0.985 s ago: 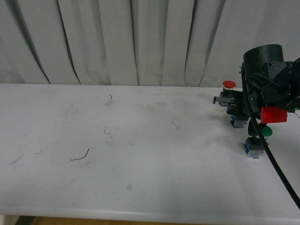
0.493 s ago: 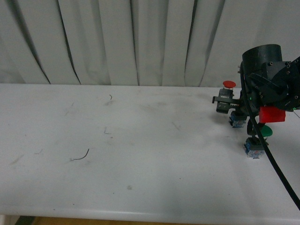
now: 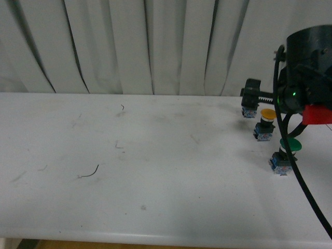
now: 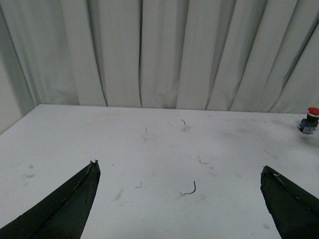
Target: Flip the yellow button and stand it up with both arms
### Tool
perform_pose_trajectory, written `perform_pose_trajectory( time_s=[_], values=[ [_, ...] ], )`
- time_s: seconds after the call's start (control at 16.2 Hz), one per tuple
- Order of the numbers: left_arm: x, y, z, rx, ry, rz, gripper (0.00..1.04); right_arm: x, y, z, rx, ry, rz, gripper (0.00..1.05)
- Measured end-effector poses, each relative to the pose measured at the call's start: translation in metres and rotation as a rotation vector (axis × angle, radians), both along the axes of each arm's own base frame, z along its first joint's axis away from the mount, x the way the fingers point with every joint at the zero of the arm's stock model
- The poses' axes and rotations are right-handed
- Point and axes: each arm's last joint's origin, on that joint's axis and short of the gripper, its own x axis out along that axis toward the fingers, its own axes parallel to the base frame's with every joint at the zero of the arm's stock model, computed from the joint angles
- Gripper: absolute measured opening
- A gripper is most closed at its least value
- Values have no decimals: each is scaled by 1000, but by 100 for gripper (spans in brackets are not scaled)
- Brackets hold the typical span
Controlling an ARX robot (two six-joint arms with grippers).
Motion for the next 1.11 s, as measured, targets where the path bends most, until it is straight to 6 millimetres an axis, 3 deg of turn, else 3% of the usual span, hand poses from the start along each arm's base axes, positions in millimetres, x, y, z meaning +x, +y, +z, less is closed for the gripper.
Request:
perform_pose_trajectory(
  time_s=[0.12,0.25,0.43,0.49,0.55,0.68,0.8,0.86,0.92,0.99,1.11],
  values=[
    [0,0,0,0,0,0,98,-18,-16,36,29,-105,0,98],
    [0,0,0,0,0,0,98,-51,-31,68,48,-218,4,98],
    [0,0,0,0,0,0,98,-131,-42,126,77,-454,71,98],
    [0,0,0,0,0,0,98,-164,-42,144,43,-491,109,94],
    [0,0,0,0,0,0,98,-201,-40,148,-34,-476,141,81],
    [0,0,0,0,0,0,98,-268,-33,125,-132,-427,178,55],
    [0,0,0,0,0,0,98,-312,-27,108,-145,-527,173,31],
    [0,0,0,0,0,0,98,-323,-28,86,-150,-542,180,17],
    [0,0,0,0,0,0,98,-329,-32,65,-163,-452,180,6],
    [0,0,0,0,0,1,98,-335,-37,54,-170,-423,178,2],
    [0,0,0,0,0,2,98,-341,-41,57,-165,-471,177,2]
  ],
)
